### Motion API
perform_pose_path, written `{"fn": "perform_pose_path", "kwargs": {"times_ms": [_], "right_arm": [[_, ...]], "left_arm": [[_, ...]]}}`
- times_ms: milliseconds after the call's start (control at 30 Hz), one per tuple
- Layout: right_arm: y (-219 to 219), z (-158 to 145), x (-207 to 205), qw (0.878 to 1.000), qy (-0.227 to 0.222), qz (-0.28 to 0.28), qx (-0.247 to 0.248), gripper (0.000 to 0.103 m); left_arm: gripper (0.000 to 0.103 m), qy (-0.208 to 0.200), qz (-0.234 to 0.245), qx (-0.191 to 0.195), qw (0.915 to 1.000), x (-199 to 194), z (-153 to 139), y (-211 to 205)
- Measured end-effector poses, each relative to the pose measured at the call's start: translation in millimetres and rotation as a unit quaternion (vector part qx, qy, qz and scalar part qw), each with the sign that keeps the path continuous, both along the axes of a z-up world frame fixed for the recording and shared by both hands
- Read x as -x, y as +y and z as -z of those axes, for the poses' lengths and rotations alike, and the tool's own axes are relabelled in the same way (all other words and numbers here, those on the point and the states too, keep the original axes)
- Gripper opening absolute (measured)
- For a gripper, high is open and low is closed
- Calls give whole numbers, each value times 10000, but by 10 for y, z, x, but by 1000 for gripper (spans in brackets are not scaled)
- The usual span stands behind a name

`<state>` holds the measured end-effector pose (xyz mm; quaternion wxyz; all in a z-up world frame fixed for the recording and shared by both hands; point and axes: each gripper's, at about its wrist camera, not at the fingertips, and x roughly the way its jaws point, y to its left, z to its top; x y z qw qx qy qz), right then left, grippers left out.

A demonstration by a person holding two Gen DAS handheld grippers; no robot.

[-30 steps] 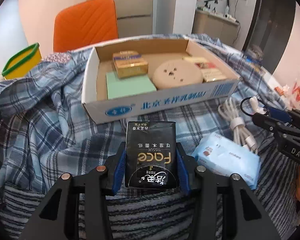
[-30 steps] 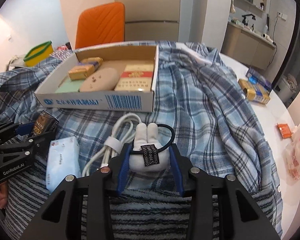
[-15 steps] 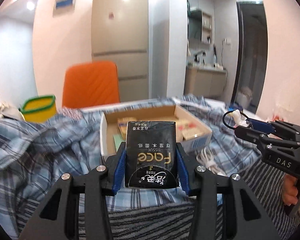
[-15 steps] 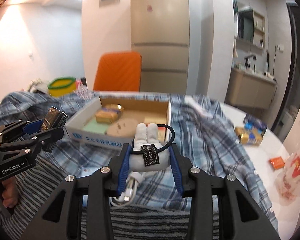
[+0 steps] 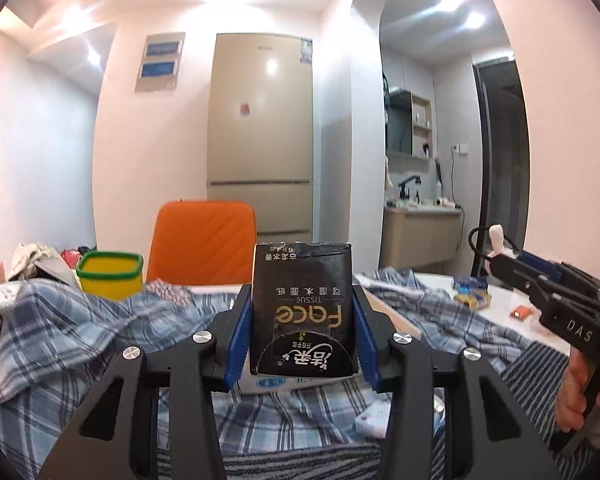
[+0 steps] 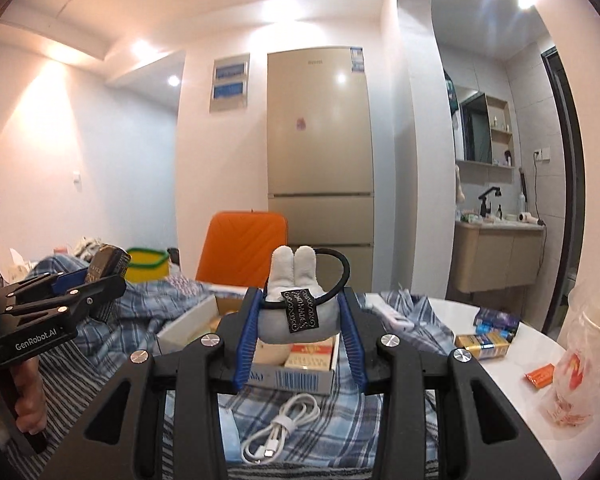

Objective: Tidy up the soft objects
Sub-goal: 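Lift the Face pack and bunny tie and carry both over the box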

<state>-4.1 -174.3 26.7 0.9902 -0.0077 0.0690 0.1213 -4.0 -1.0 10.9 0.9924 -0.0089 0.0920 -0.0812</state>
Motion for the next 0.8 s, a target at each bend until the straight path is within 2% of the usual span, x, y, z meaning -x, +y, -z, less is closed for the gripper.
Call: {"fn": "perform_pose_path", "kwargs": {"times_ms": [167, 300, 433, 533, 633, 800], "right_arm": [[-3, -156, 10, 9991, -171, -283, -262, 41], [37, -300, -60, 9984, -424, -243, -288, 41], [73, -406, -242, 9975, -483, -217, -473, 41], [144, -465, -378, 9969, -634, -90, -454, 41], [219, -473, -590, 9975, -542, 9, -446, 41], [317, -428, -811, 9964, -712, 46, -466, 41]], "left_arm": [[45, -159, -28, 165, 9997, 11, -106, 35], [45, -437, -70, 166, 9989, -22, -261, 25], [45, -701, -157, 76, 9974, -163, -395, 21], [45, -717, -164, 154, 9972, -328, -410, 41], [45, -751, -162, 241, 9968, -466, -386, 61], [45, -794, -173, 158, 9966, -625, -265, 35]]}}
